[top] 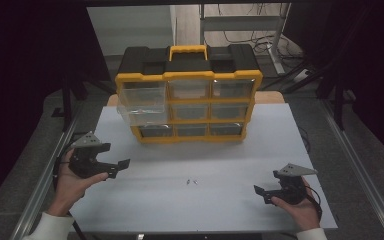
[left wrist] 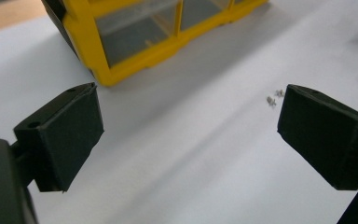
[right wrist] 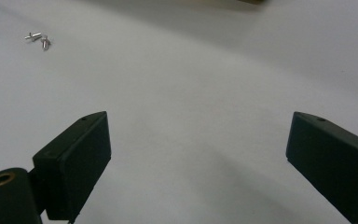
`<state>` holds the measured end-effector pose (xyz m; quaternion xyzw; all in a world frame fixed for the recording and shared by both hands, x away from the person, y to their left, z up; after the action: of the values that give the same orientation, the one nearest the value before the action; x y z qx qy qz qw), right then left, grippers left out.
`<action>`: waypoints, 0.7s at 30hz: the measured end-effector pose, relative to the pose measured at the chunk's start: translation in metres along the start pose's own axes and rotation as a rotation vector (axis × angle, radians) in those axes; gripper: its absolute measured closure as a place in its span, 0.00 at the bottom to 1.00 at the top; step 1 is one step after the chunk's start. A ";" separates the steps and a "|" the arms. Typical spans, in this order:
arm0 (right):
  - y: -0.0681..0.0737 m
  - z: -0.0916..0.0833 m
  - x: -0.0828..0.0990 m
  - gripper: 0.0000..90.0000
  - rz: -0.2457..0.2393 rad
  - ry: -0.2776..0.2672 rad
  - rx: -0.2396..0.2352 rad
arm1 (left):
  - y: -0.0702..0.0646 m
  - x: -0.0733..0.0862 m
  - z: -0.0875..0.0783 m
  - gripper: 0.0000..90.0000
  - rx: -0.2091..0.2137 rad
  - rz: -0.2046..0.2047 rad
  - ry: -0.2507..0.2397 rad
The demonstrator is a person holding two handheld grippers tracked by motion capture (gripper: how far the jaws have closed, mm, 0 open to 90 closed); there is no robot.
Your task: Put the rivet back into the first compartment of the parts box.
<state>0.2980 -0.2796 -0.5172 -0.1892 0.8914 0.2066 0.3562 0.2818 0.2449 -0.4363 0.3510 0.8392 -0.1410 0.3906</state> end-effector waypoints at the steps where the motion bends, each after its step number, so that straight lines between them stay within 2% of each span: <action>1: 0.000 0.000 0.000 0.08 0.000 0.001 0.000 | -0.001 0.002 0.003 0.08 0.002 -0.003 0.004; 6: 0.001 0.001 0.000 0.08 -0.002 0.004 0.003 | -0.010 0.011 0.019 0.09 0.024 -0.009 0.024; 10: 0.001 0.002 0.001 0.08 -0.006 0.008 0.003 | -0.019 0.015 0.035 0.09 0.046 0.002 0.056; 21: 0.001 0.003 0.001 0.08 -0.010 0.013 0.004 | -0.042 0.010 0.067 0.09 0.093 0.045 0.099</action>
<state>0.2980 -0.2776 -0.5195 -0.1944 0.8931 0.2015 0.3521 0.2851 0.1858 -0.4897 0.3940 0.8420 -0.1533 0.3351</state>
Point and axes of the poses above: each handheld gripper's, and its own axes: z roughly forward along the jaws, x roughly out of its underside, y roughly to its left, the point moved 3 cm from there along z, roughly forward along the jaws, and after that the axes turned 13 degrees about z, right-handed, at the moved point
